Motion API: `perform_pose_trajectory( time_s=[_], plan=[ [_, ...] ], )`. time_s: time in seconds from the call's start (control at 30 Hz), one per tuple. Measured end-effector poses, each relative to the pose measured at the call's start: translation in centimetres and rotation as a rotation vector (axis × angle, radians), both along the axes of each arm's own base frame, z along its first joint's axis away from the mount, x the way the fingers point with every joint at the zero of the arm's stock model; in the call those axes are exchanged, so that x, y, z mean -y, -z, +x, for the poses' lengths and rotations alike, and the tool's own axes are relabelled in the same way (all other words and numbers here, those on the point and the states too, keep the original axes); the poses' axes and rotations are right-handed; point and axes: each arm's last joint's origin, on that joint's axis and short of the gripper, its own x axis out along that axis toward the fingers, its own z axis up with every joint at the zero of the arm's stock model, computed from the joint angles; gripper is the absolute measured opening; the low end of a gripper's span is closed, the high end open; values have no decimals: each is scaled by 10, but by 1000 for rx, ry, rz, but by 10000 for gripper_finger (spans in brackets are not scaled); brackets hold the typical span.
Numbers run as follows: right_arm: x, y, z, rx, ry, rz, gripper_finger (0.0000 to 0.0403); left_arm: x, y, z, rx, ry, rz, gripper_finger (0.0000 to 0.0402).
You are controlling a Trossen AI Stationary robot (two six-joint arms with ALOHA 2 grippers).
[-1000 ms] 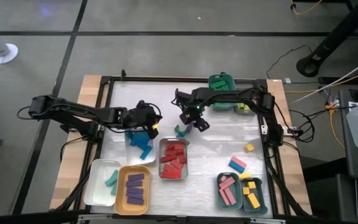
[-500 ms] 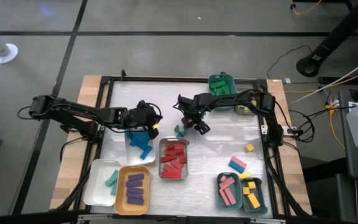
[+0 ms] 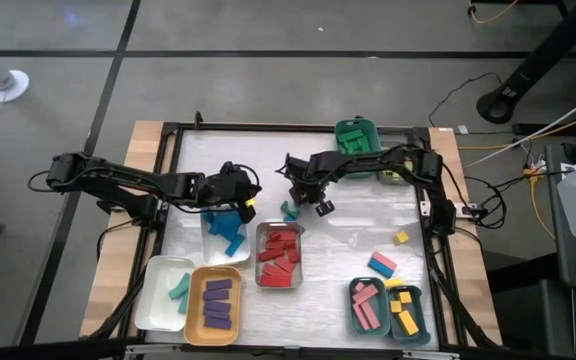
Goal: Sort blocks
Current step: Put the purple block into the yellow bin
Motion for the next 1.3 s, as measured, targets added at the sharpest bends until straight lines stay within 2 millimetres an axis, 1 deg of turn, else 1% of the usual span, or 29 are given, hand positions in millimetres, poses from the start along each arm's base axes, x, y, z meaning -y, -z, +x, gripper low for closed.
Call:
perform_pose_trajectory(
  time_s=[0.1, 0.23, 0.37, 0.43, 0.5, 0.63, 0.8, 0.87, 0.97, 1.07, 1.3],
  plan=[
    [4, -12, 3, -5, 18, -71, 50, 0, 0, 0, 1, -1, -1, 1],
    [8, -44, 11, 35, 42, -183, 50, 0, 0, 0, 2, -2, -3, 1],
    [2, -73, 22, 67, 73, -297, 77, 0, 0, 0, -3, 5, 7, 1],
    [-5, -87, 29, 118, 80, -315, 85, 0, -2, -2, -11, 21, 30, 1],
    [-14, -97, 34, 158, 66, -304, 82, 0, -5, -3, -12, 37, 55, 1],
    [-45, -113, 46, 255, -13, -236, 51, 0, -14, -10, -8, 74, 113, 1],
    [-87, -119, 55, 357, -128, -128, 5, 0, -30, -26, 11, 101, 164, 1],
    [-101, -120, 57, 376, -161, -132, 4, 0, -38, -33, 56, 88, 147, 1],
    [-116, -122, 59, 411, -182, -156, 17, 0, -42, -40, 81, 72, 118, 1],
    [-121, -124, 61, 439, -183, -175, 27, 0, -43, -44, 83, 54, 85, 1],
    [-118, -124, 62, 445, -125, -228, 32, 0, -39, -40, 70, 45, 68, 1]
  ],
)
